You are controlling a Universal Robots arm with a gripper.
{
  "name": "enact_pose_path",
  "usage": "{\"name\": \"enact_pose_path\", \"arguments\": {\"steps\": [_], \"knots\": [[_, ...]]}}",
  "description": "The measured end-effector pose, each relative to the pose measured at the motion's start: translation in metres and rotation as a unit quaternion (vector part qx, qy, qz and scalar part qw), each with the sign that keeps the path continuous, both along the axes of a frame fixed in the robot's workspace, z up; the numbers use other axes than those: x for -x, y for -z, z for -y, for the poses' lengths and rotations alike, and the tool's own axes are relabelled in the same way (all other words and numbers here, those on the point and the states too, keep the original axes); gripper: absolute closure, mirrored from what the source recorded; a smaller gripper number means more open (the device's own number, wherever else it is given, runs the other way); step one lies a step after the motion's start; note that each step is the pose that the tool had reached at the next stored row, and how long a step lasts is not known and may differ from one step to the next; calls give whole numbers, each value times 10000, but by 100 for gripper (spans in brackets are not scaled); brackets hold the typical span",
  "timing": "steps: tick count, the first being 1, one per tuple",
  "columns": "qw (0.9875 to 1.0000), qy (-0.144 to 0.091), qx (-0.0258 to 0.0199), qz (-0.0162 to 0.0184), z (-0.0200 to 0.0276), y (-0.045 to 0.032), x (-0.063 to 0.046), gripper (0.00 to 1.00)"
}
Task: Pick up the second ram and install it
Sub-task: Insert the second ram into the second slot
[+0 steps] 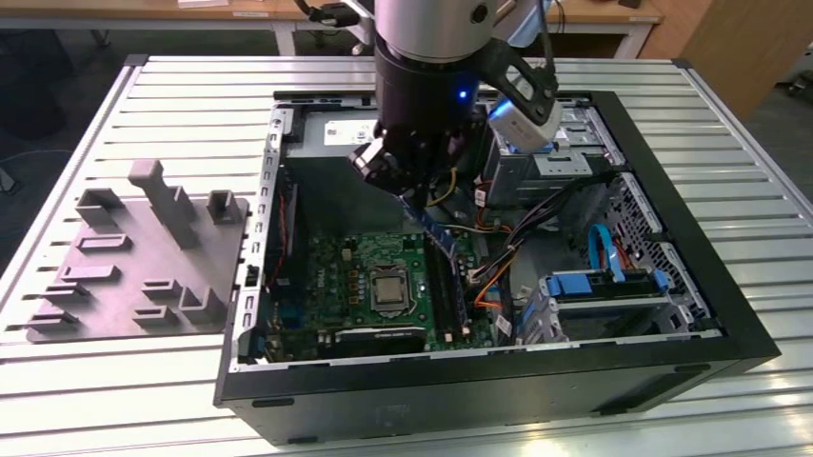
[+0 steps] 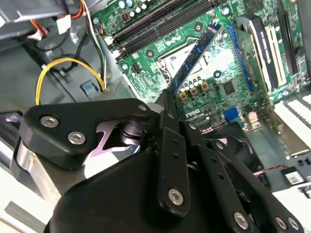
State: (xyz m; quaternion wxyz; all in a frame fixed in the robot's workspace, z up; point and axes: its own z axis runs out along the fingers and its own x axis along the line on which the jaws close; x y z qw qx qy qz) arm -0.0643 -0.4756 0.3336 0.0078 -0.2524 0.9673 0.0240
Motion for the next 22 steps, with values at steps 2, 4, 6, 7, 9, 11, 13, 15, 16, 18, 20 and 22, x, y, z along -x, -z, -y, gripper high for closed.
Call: {"name": "enact_pose_path", "arguments": {"steps": [2, 4, 6, 7, 9, 11, 13, 15, 16, 18, 20, 22], "knots": [[9999, 154, 0, 0, 0, 4, 0, 89], [9995, 308, 0, 0, 0, 9, 0, 89], [9989, 466, 0, 0, 0, 13, 0, 89], [9985, 544, 0, 0, 0, 16, 0, 89], [9975, 702, 0, 0, 0, 21, 0, 89], [9963, 863, 0, 0, 0, 26, 0, 89], [9948, 1020, 0, 0, 0, 32, 0, 89], [9931, 1177, 0, 0, 0, 37, 0, 89], [9921, 1257, 0, 0, 0, 40, 0, 89], [9898, 1424, 0, 0, 0, 47, 0, 89], [9874, 1584, 0, 0, 0, 52, 0, 89], [9847, 1743, 0, 0, 0, 58, 0, 89]]}}
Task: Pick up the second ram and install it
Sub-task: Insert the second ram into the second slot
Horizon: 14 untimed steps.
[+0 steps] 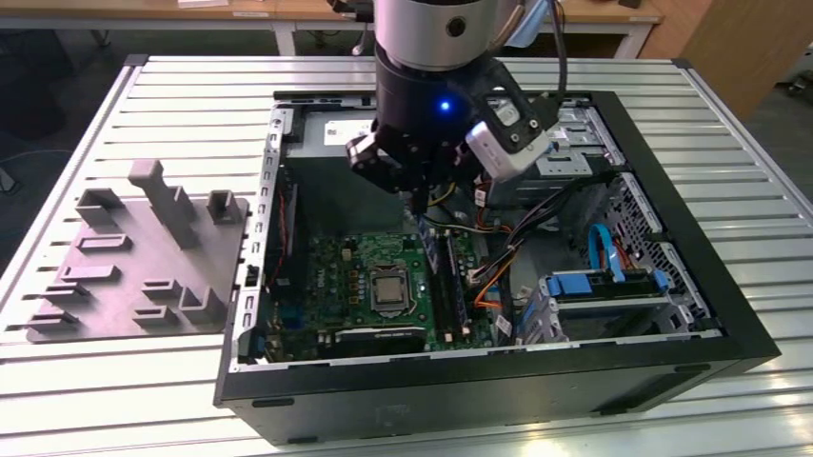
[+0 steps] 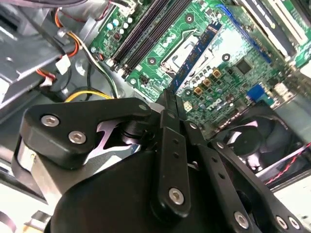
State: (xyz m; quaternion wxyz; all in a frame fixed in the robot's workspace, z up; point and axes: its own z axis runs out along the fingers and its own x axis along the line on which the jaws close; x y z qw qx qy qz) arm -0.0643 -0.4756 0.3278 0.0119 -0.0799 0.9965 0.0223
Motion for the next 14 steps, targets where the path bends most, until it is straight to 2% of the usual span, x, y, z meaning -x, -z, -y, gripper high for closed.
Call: {"name": "enact_pose_path", "arguments": {"steps": [4, 9, 11, 14], "knots": [[9995, 330, 0, 0, 0, 12, 0, 89], [9976, 693, -1, 0, 0, 32, 0, 89], [9970, 778, 0, 0, 1, 48, 0, 89], [9968, 799, 0, 1, 3, 88, 0, 89]]}}
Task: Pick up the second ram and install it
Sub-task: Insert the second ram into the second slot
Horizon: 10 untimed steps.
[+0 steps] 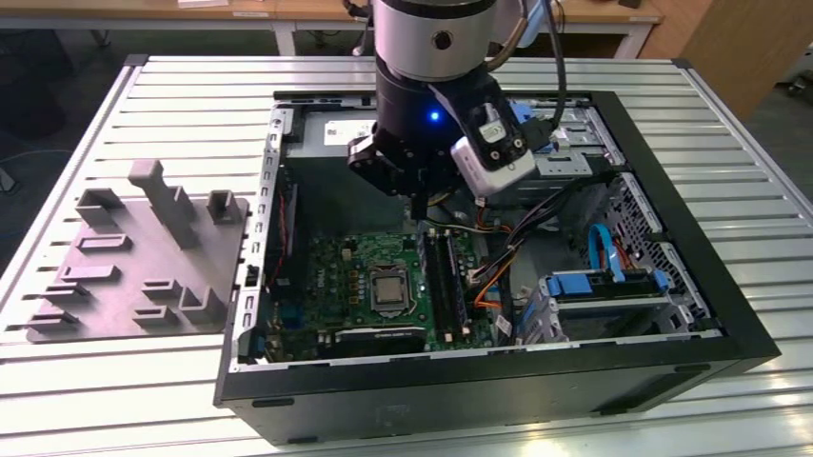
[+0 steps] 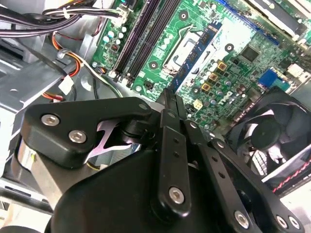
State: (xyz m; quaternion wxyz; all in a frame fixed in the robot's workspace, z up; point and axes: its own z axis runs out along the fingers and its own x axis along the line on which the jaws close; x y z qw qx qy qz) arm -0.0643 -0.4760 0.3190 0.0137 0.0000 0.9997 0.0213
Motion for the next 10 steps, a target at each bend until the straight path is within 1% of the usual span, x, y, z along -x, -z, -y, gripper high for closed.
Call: {"name": "enact_pose_path", "arguments": {"steps": [10], "knots": [[10000, -23, 0, 4, 4, 136, -23, 89]]}}
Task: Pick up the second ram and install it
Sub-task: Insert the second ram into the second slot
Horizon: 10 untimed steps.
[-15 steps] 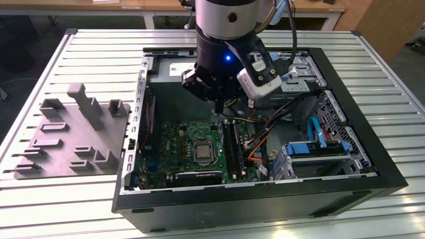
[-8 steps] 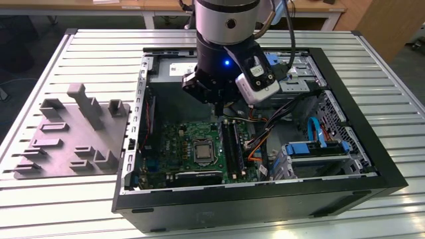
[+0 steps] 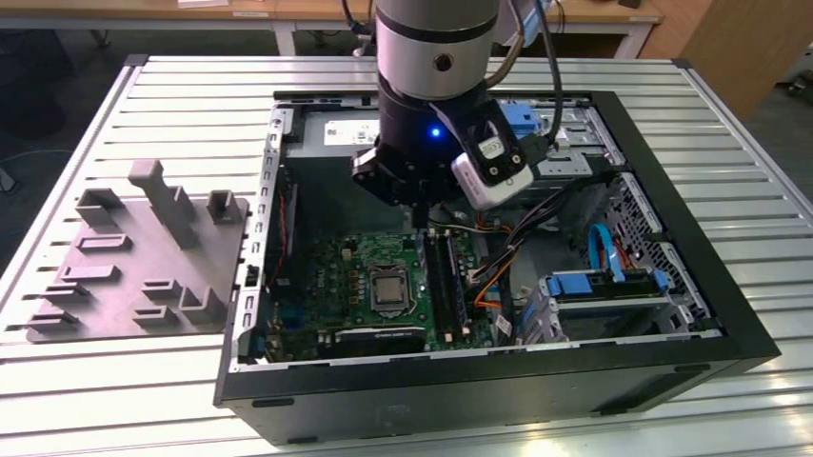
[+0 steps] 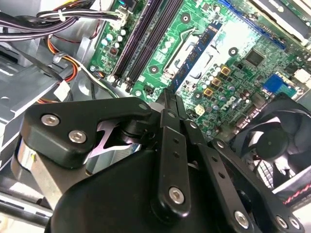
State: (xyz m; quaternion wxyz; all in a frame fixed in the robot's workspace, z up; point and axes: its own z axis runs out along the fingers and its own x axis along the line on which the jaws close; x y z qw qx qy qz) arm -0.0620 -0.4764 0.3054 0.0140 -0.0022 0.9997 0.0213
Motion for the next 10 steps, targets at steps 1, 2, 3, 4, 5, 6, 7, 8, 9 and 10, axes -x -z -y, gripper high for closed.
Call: {"name": "enact_pose_path", "arguments": {"steps": [1, 2, 3, 4, 5, 6, 7, 8, 9, 10], "knots": [[10000, -3, 0, 0, 0, 13, -4, 89], [10000, -4, 0, 0, 1, 25, -8, 89], [10000, -7, 0, 0, 1, 37, -17, 89], [10000, -8, 0, 0, 2, 48, -32, 89], [10000, -9, 0, 0, 2, 57, -48, 89], [10000, -10, 0, 0, 3, 68, -60, 89], [10000, -11, 0, 0, 2, 80, -68, 89], [10000, -13, 0, 0, 3, 93, -76, 89], [10000, -18, 0, 0, 3, 107, -83, 89], [10000, -24, 1, 0, 3, 124, -89, 89]]}}
